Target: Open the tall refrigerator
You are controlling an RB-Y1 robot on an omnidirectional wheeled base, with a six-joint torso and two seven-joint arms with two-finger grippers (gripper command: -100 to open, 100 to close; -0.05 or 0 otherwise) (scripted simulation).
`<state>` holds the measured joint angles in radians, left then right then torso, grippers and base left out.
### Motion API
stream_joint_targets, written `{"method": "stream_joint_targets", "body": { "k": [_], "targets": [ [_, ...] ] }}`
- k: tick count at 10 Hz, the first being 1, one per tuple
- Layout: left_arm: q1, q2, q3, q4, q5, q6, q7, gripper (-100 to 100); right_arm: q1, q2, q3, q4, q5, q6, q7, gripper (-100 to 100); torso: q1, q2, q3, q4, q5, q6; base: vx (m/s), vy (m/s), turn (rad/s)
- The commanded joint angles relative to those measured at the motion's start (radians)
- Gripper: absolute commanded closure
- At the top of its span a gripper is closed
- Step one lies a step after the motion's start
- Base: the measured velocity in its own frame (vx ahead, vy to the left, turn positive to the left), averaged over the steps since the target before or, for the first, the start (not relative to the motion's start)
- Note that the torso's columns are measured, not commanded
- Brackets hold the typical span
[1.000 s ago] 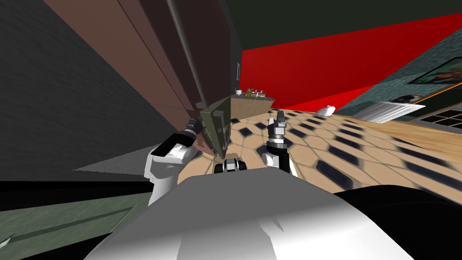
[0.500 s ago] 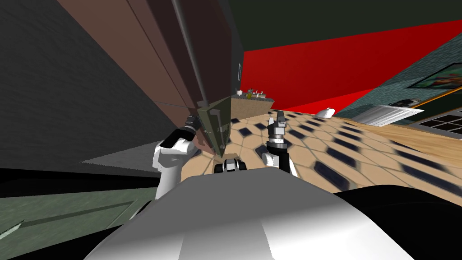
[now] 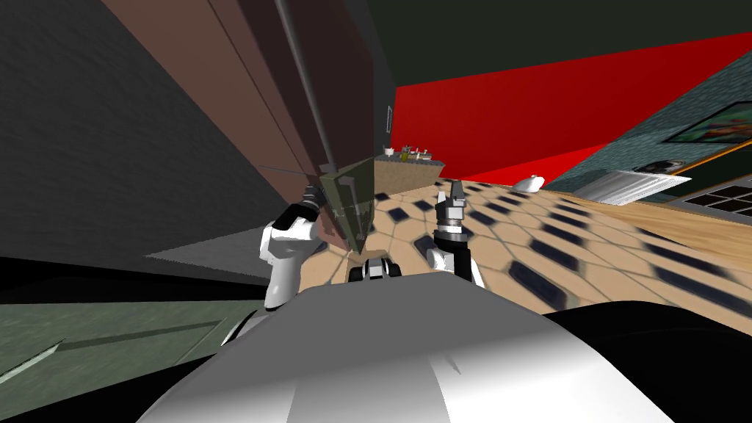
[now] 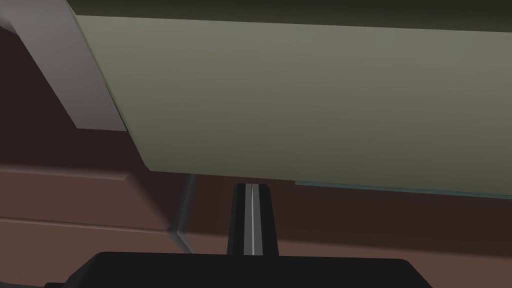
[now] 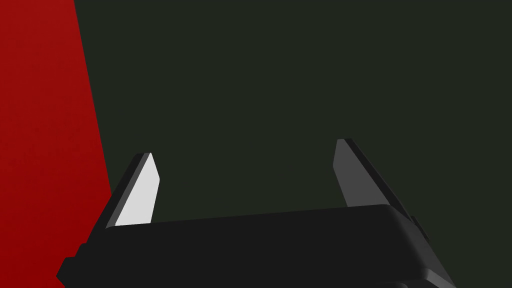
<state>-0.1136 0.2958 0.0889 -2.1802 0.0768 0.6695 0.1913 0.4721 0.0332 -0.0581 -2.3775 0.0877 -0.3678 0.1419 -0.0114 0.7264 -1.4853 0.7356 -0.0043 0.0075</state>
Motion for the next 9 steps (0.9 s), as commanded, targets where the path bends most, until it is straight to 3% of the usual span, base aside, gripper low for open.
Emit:
{"method": "stream_joint_targets", "body": {
  "k": [1, 4, 5, 6, 9],
  "targets": [
    [-0.074, -0.009, 0.028, 0.082, -0.025, -0.060, -0.002, 100, 0.000, 0.000, 0.000, 0.000, 0.000, 0.000, 0.000, 0, -0.002, 0.007, 0.006, 0.003, -0.001, 0.000, -0.059, -0.095, 0.035],
    [-0.110, -0.009, 0.028, 0.193, -0.025, -0.060, -0.002, 100, 0.000, 0.000, 0.000, 0.000, 0.000, 0.000, 0.000, 0, 0.005, -0.004, -0.002, 0.003, -0.002, 0.006, 0.000, 0.011, 0.004],
    [-0.153, -0.034, 0.083, 0.221, -0.071, -0.099, -0.007, 100, 0.000, 0.000, 0.000, 0.000, 0.000, 0.000, 0.000, 0, 0.003, -0.007, -0.003, -0.001, 0.000, 0.005, -0.112, -0.124, 0.031],
    [-0.175, -0.034, 0.083, 0.236, -0.083, -0.109, -0.007, 100, 0.000, 0.000, 0.000, 0.000, 0.000, 0.000, 0.000, 0, -0.005, 0.002, 0.001, 0.000, -0.002, 0.002, -0.132, -0.168, 0.042],
    [-0.231, -0.034, 0.083, 0.333, -0.083, -0.131, -0.007, 100, 0.000, 0.000, 0.000, 0.000, 0.000, 0.000, 0.000, 0, 0.005, 0.003, 0.003, 0.007, -0.003, 0.004, -0.044, -0.037, 0.013]
  ]
}}
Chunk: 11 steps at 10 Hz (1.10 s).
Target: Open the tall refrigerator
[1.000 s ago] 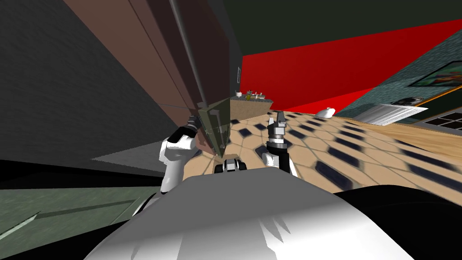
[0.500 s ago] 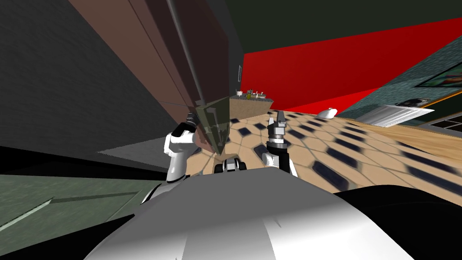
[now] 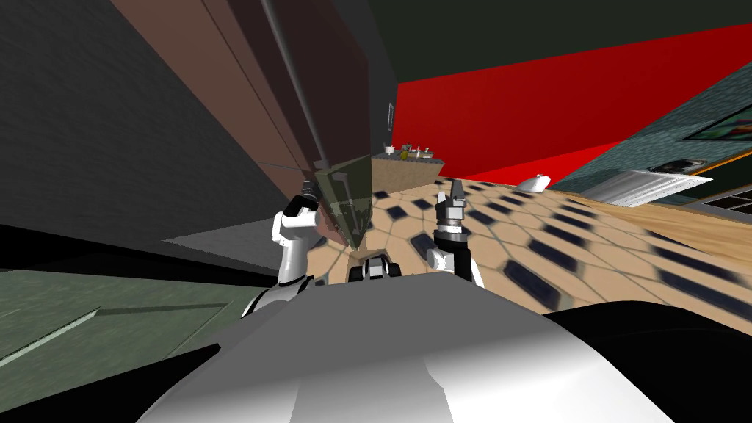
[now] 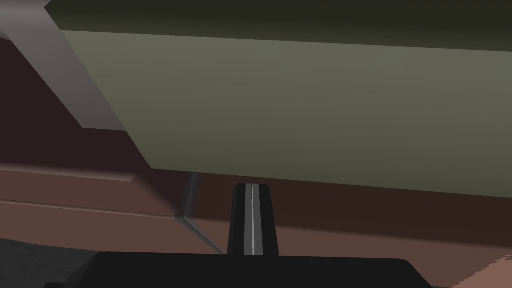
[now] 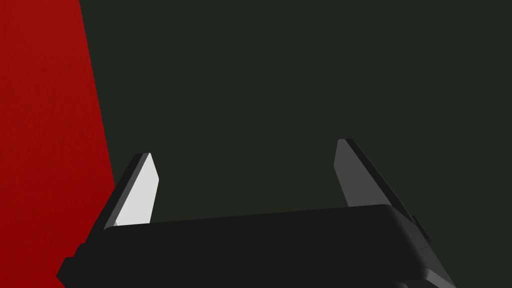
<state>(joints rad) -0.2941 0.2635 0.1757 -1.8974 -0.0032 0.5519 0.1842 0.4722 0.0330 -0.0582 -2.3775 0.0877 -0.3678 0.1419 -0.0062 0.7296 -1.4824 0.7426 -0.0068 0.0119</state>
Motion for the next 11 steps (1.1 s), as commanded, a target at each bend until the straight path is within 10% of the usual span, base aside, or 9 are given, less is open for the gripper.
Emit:
{"method": "stream_joint_targets", "body": {
  "k": [1, 11],
  "targets": [
    [-0.062, -0.002, -0.004, 0.085, -0.003, -0.013, 0.000, 100, 0.000, 0.000, 0.000, 0.000, 0.000, 0.000, 0.000, 0, 0.000, -0.003, -0.002, -0.001, 0.000, 0.000, 0.003, 0.022, -0.001],
    [-0.283, -0.053, 0.108, 0.402, -0.119, -0.156, -0.009, 100, 0.000, 0.000, 0.000, 0.000, 0.000, 0.000, 0.000, 0, -0.006, 0.003, 0.003, -0.005, 0.002, -0.002, -0.070, -0.068, 0.020]
  ]
}}
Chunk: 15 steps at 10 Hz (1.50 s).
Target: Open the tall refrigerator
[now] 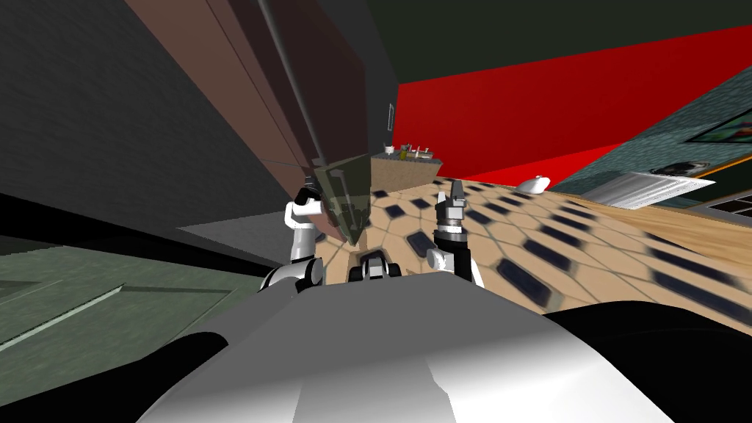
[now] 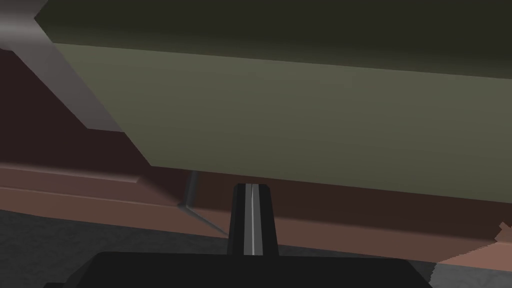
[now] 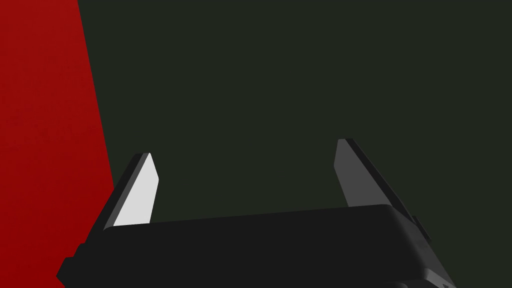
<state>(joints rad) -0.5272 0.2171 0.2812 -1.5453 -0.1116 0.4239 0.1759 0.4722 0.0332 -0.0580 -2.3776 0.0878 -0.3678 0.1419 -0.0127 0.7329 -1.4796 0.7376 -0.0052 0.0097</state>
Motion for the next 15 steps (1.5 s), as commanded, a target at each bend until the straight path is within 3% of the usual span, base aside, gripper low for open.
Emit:
{"method": "stream_joint_targets", "body": {
  "k": [1, 5, 6, 8, 12, 13, 15],
  "targets": [
    [-0.067, -0.007, 0.002, 0.071, -0.011, -0.028, 0.000, 100, 0.000, 0.000, 0.000, 0.000, 0.000, 0.000, 0.000, 0, 0.004, -0.001, 0.000, 0.004, -0.001, 0.001, -0.030, -0.033, 0.015],
    [-0.093, -0.007, 0.002, 0.172, -0.011, -0.028, 0.000, 100, 0.000, 0.000, 0.000, 0.000, 0.000, 0.000, 0.000, 0, 0.002, -0.010, -0.007, -0.001, -0.001, 0.007, 0.004, 0.008, -0.002],
    [-0.131, -0.032, 0.058, 0.202, -0.061, -0.078, -0.005, 100, 0.000, 0.000, 0.000, 0.000, 0.000, 0.000, 0.000, 0, 0.002, -0.013, -0.009, -0.006, 0.002, 0.006, -0.101, -0.124, 0.053],
    [-0.193, -0.032, 0.058, 0.281, -0.069, -0.099, -0.005, 100, 0.000, 0.000, 0.000, 0.000, 0.000, 0.000, 0.000, 0, 0.000, -0.004, -0.003, -0.002, 0.001, 0.002, -0.127, -0.121, 0.031],
    [-0.225, -0.032, 0.058, 0.372, -0.069, -0.099, -0.005, 100, 0.000, 0.000, 0.000, 0.000, 0.000, 0.000, 0.000, 0, 0.006, -0.012, -0.008, -0.001, 0.000, 0.005, -0.006, 0.001, 0.007],
    [-0.263, -0.057, 0.113, 0.405, -0.123, -0.152, -0.009, 100, 0.000, 0.000, 0.000, 0.000, 0.000, 0.000, 0.000, 0, 0.005, -0.015, -0.010, -0.005, 0.002, 0.005, -0.091, -0.111, 0.035],
    [-0.326, -0.057, 0.113, 0.481, -0.127, -0.171, -0.009, 100, 0.000, 0.000, 0.000, 0.000, 0.000, 0.000, 0.000, 0, -0.001, -0.003, -0.002, -0.004, 0.001, 0.003, -0.143, -0.120, 0.014]
  ]
}}
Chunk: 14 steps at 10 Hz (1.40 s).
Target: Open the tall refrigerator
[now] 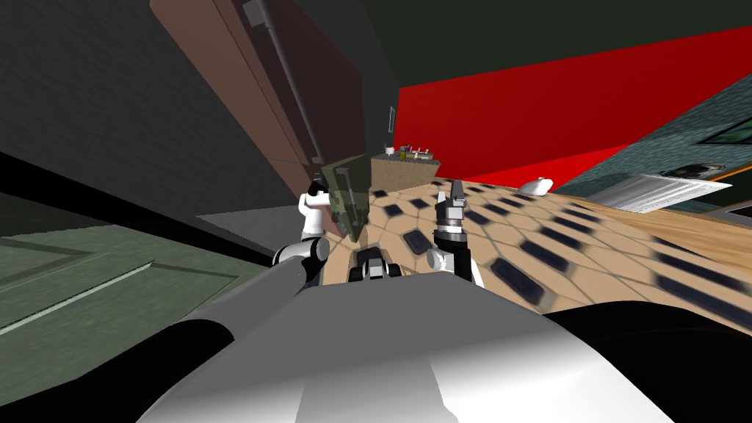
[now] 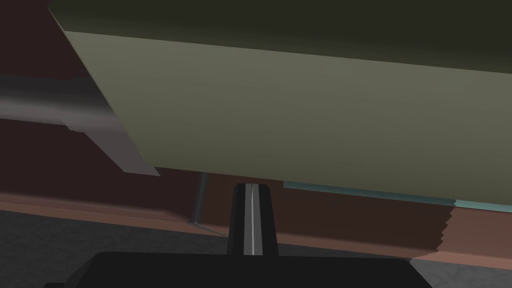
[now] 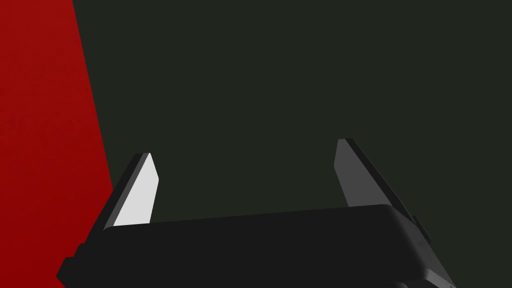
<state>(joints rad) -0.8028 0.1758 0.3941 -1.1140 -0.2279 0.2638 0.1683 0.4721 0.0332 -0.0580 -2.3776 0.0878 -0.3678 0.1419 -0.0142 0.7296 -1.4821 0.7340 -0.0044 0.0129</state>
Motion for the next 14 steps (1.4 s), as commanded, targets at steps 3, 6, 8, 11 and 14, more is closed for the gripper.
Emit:
{"method": "stream_joint_targets", "body": {
  "k": [3, 6, 8, 11, 14],
  "targets": [
    [-0.081, -0.016, 0.000, 0.136, -0.010, -0.010, -0.002, 100, 0.000, 0.000, 0.000, 0.000, 0.000, 0.000, 0.000, 0, 0.012, -0.009, -0.006, 0.004, 0.001, -0.001, -0.011, -0.008, 0.004],
    [-0.150, -0.042, 0.056, 0.210, -0.068, -0.082, -0.006, 100, 0.000, 0.000, 0.000, 0.000, 0.000, 0.000, 0.000, 0, 0.002, -0.007, -0.005, -0.003, 0.002, -0.002, -0.080, -0.082, 0.030],
    [-0.202, -0.042, 0.056, 0.276, -0.068, -0.082, -0.006, 100, 0.000, 0.000, 0.000, 0.000, 0.000, 0.000, 0.000, 0, 0.007, -0.002, 0.000, 0.004, 0.000, -0.002, -0.066, -0.054, -0.001],
    [-0.213, -0.042, 0.056, 0.334, -0.068, -0.082, -0.006, 100, 0.000, 0.000, 0.000, 0.000, 0.000, 0.000, 0.000, 0, 0.013, -0.009, -0.005, 0.003, 0.002, -0.004, 0.000, 0.009, -0.007],
    [-0.293, -0.067, 0.111, 0.432, -0.126, -0.153, -0.010, 100, 0.000, 0.000, 0.000, 0.000, 0.000, 0.000, 0.000, 0, 0.003, -0.007, -0.005, -0.003, 0.002, -0.003, -0.074, -0.081, 0.044]
  ]
}}
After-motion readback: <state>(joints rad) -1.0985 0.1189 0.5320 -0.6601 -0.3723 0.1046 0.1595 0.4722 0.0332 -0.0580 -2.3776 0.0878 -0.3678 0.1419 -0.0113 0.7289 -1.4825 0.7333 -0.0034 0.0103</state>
